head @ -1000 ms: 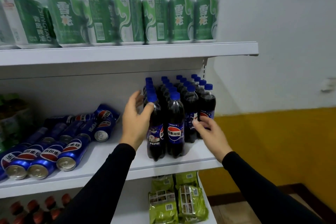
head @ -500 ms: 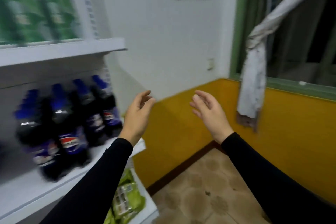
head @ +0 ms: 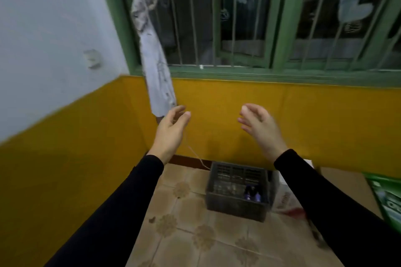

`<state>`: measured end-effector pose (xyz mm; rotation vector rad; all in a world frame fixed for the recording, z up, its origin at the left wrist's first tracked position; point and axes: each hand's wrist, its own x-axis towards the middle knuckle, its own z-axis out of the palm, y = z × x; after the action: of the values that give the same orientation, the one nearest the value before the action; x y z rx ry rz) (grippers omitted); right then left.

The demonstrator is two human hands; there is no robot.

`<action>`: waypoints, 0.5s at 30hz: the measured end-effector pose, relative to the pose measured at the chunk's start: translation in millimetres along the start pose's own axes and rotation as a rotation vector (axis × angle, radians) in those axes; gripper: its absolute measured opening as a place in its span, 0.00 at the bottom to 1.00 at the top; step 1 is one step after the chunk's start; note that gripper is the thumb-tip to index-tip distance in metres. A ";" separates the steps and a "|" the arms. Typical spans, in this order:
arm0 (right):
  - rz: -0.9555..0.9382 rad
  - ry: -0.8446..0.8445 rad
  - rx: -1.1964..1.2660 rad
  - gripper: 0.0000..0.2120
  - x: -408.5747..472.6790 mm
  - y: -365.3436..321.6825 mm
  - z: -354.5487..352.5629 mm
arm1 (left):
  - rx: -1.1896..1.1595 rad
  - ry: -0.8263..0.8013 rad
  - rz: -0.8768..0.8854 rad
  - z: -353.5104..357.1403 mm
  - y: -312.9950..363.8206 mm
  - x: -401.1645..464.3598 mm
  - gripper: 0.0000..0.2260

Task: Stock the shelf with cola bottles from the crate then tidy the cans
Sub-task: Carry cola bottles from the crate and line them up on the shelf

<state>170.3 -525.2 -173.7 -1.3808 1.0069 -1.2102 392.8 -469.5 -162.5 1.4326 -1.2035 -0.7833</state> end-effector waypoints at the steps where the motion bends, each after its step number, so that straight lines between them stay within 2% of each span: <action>1: 0.022 0.031 -0.009 0.18 10.4 6.3 -14.2 | -0.009 -0.039 -0.021 15.0 -5.7 15.0 0.20; 5: 0.071 0.108 -0.028 0.15 47.6 29.4 -44.1 | 0.010 -0.175 -0.056 53.8 -25.0 64.6 0.19; 11: 0.113 0.177 -0.151 0.12 114.5 71.9 -69.2 | -0.009 -0.277 -0.080 99.3 -61.0 165.0 0.21; 15: 0.220 0.220 -0.218 0.08 164.9 103.1 -81.0 | -0.002 -0.381 -0.151 132.2 -90.6 232.4 0.22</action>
<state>117.9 -714.4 -250.1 -1.2792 1.4418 -1.1289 358.3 -736.5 -247.5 1.4241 -1.3864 -1.2019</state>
